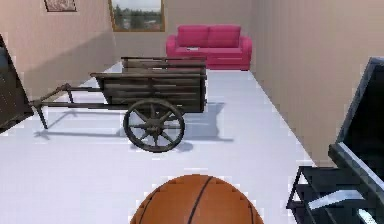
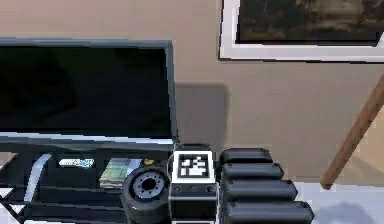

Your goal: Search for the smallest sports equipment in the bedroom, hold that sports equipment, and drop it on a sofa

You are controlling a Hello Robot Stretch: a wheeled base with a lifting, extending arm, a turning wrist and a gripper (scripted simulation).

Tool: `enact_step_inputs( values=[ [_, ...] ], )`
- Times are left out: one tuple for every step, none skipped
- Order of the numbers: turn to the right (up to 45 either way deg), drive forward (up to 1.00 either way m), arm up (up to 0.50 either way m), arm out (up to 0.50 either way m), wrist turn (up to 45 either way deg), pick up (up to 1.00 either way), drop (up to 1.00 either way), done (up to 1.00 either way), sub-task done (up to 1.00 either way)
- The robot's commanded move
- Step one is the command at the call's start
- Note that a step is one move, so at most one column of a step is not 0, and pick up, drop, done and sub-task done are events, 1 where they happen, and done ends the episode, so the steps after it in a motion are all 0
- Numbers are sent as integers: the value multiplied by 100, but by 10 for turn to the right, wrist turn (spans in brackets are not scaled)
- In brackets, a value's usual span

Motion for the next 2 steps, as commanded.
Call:
enact_step_inputs(
  values=[
    [0, 100, 0, 0, 0, 0, 0, 0, 0],
    [150, 0, 0, 0, 0, 0, 0, 0, 0]
  ],
)
